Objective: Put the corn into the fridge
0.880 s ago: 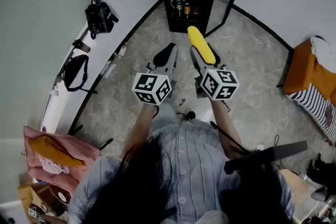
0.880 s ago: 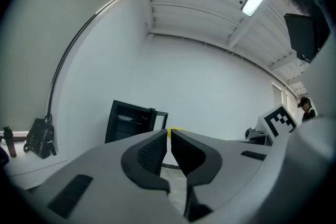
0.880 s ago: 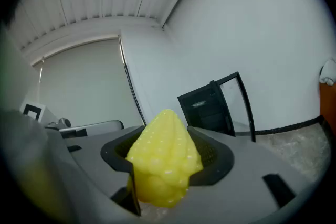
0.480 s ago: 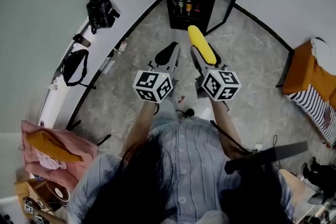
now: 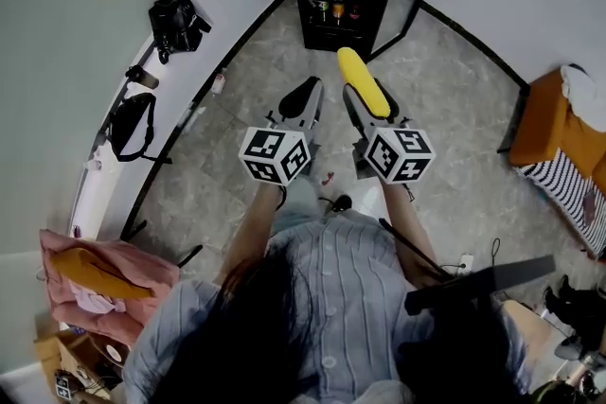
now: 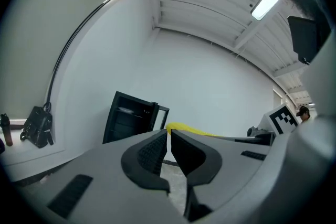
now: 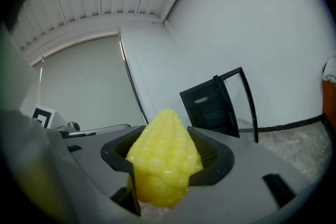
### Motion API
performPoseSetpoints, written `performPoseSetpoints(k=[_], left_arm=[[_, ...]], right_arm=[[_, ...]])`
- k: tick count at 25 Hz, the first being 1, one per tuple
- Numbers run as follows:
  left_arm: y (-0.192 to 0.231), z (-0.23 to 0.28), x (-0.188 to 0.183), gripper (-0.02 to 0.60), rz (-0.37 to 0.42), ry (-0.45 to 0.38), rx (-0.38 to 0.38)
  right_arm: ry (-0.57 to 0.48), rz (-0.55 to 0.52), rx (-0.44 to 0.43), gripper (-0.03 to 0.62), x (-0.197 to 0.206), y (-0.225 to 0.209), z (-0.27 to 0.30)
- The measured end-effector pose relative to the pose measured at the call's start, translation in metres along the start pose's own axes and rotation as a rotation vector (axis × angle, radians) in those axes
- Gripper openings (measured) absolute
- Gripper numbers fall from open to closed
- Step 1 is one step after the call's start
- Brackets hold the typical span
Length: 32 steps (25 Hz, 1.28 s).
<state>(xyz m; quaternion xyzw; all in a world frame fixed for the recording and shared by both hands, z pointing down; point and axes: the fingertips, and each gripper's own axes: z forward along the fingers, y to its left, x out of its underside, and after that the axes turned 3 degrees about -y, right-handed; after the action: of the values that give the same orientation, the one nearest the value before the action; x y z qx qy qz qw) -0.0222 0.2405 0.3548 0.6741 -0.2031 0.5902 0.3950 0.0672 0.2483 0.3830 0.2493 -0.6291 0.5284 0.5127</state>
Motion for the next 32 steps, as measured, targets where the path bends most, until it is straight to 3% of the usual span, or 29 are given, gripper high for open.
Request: performPoseSetpoints(k=[14,32], left_arm=[[0.08,0.056,-0.012,0.032,-0.034,0.06,0.061],[0.163,0.094,-0.046,0.032,-0.035,0.062,0.194]], right_arm=[[0.037,0.04,0.061,0.256,0.006,-0.006,0.093],[-0.02,0.055,0.167,0.256,0.001,0.012,0.18]])
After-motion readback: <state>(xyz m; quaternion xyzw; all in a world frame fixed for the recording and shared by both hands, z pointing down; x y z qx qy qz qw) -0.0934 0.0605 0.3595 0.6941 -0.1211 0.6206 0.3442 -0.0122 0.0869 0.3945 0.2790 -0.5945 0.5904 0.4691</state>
